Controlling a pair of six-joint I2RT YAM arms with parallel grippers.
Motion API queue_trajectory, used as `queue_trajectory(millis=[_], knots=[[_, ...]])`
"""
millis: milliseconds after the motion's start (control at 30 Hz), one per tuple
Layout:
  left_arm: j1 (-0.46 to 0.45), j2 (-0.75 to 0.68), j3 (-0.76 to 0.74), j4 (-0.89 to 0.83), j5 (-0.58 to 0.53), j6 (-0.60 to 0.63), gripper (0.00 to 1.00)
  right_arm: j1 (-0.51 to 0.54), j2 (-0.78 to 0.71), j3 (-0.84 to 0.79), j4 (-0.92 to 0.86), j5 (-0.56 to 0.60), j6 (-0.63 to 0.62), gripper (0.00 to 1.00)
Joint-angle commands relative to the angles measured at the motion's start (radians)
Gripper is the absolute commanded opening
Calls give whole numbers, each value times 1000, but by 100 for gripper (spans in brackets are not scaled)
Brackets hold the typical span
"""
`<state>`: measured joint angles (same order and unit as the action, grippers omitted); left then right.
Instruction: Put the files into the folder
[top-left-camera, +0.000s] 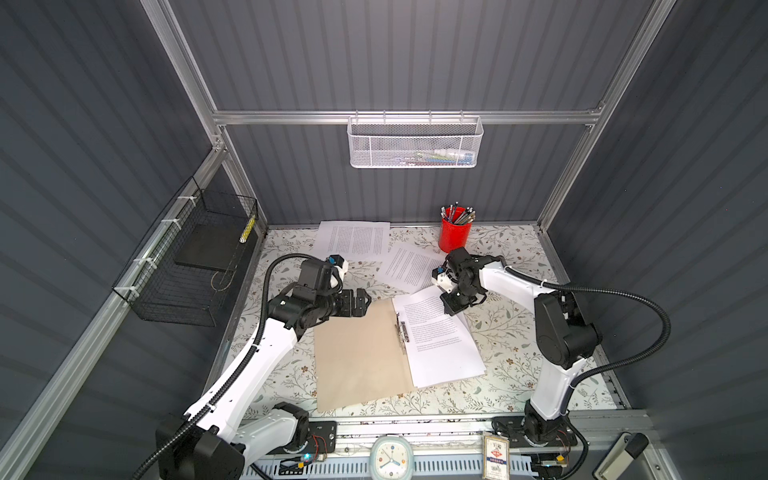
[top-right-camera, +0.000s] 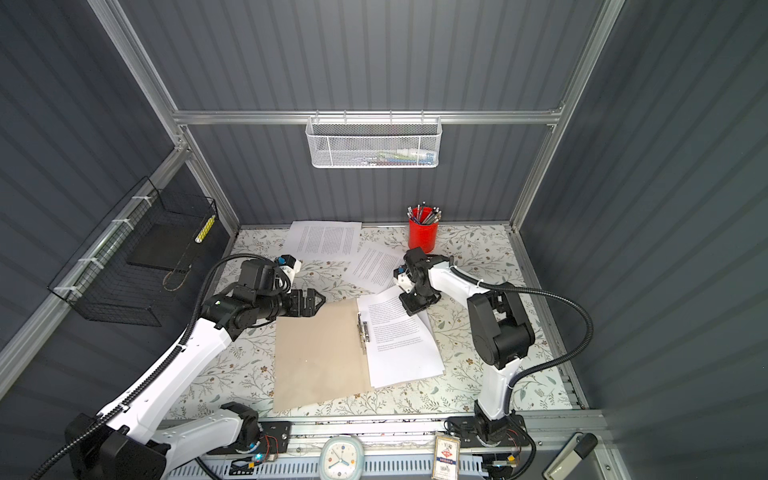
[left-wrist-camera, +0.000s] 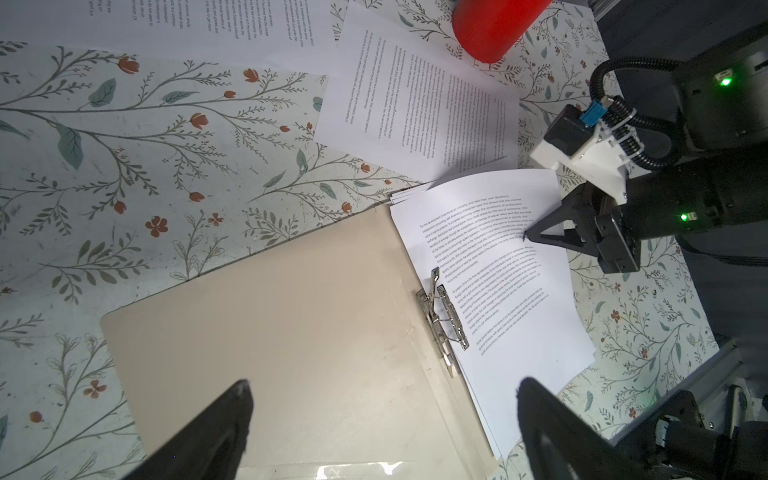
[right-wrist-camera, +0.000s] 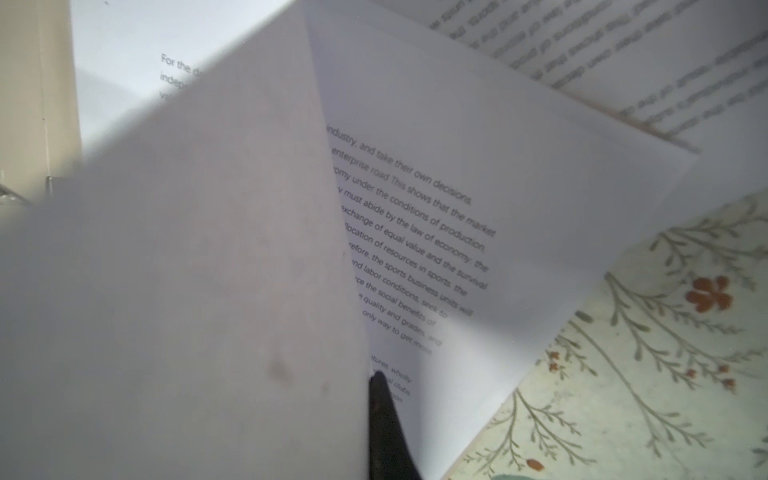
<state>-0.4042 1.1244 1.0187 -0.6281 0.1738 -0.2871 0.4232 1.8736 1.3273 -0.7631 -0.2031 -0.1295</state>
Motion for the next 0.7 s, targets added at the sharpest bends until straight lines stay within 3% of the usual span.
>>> queue_trajectory(millis=[0, 533, 667], knots=[[7, 0, -11, -9, 19, 18, 100, -6, 7, -12, -23, -15, 23, 4], [7, -1, -12, -9, 21, 17, 100, -23, 17, -19, -15, -52, 78, 5], [7, -1, -12, -8, 22, 17, 100, -24, 12, -23, -9, -60, 80, 15]])
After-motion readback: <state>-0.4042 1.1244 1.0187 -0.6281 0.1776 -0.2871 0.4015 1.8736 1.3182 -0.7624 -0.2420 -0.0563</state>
